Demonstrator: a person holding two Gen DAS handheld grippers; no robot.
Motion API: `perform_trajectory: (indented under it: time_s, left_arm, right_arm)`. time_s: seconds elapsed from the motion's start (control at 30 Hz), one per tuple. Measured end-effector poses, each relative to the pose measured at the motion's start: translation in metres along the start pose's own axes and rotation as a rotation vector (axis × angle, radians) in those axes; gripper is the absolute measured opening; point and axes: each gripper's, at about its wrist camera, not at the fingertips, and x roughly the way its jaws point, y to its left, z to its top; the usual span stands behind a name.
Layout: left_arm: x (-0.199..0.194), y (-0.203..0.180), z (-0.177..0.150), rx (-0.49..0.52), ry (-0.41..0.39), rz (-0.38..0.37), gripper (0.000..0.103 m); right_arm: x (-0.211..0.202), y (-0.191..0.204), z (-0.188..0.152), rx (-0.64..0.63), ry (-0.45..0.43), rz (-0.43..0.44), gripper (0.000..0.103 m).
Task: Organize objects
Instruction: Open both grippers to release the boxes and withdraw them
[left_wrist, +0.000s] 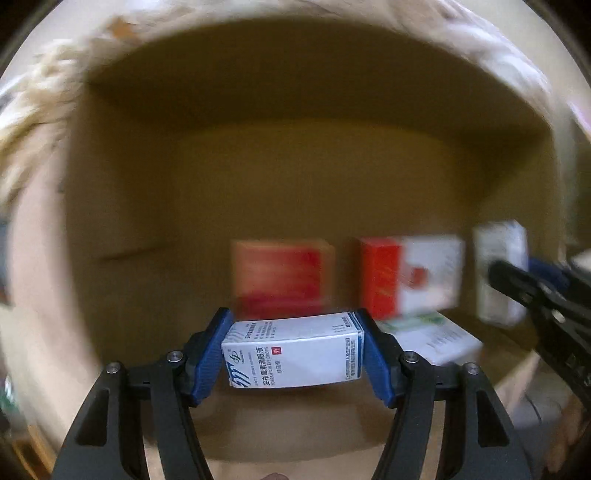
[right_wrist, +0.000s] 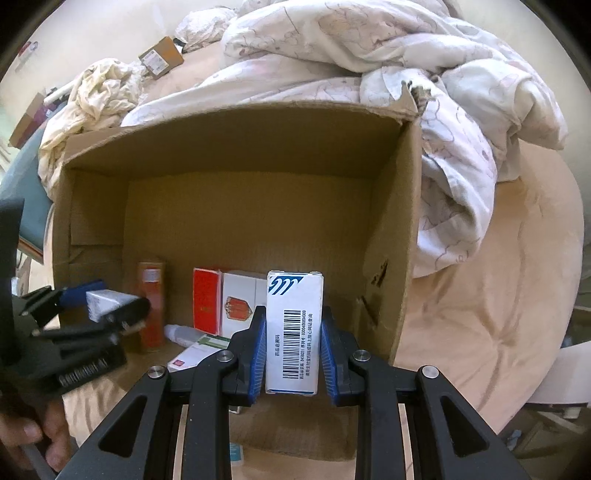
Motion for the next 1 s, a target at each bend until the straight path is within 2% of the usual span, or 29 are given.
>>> perform_trajectory:
  time_s: [0.03, 0.07, 0.1, 0.17, 0.47, 0.5, 0.53, 0.57, 0.6, 0.7, 1.0]
  left_arm:
    - [0.004, -0.002, -0.001, 0.004, 0.015, -0.005, 0.063]
    - [0.005, -0.003, -0.002, 0.0, 0.006, 0.02, 0.063]
    - [0.002, -0.004, -0.003, 0.005, -0.026, 0.081, 0.063]
    - [-0.003, -0.005, -0.003, 0.023, -0.058, 0.126, 0.063]
    - [-0.02, 0.016, -0.003, -0.077, -0.114, 0.162, 0.064]
    - [-0.02, 0.016, -0.004, -0.077, -0.114, 0.166, 0.066]
    - [-0.02, 0.016, -0.004, -0.077, -0.112, 0.165, 0.077]
    - [-0.02, 0.016, -0.005, -0.076, -0.108, 0.153, 0.091]
    - [-0.02, 0.015, -0.004, -0.076, -0.11, 0.129, 0.095]
    - [-0.023, 0.014, -0.007, -0.074, -0.122, 0.139, 0.097]
    - [-0.038, 0.027, -0.005, -0.103, -0.156, 0.143, 0.097]
  right_arm:
    - [0.002, 0.001, 0.0, 0.0, 0.007, 0.003, 0.028]
    - [0.004, 0.001, -0.001, -0.005, 0.012, -0.002, 0.028]
    - [0.005, 0.002, -0.001, -0.009, 0.015, -0.007, 0.028]
    - [0.005, 0.002, -0.002, -0.015, 0.015, -0.007, 0.028]
    - [-0.003, -0.004, -0.005, 0.006, -0.011, 0.034, 0.03]
    - [-0.005, -0.003, -0.004, 0.008, -0.017, 0.042, 0.04]
    - [-0.007, -0.002, -0.004, 0.008, -0.025, 0.051, 0.071]
    - [-0.009, -0.002, -0.003, 0.01, -0.038, 0.072, 0.079]
    - [-0.012, -0.001, -0.003, 0.015, -0.049, 0.11, 0.084]
    - [-0.015, 0.002, -0.002, 0.007, -0.065, 0.081, 0.085]
    - [-0.012, 0.002, 0.0, 0.012, -0.052, 0.088, 0.086]
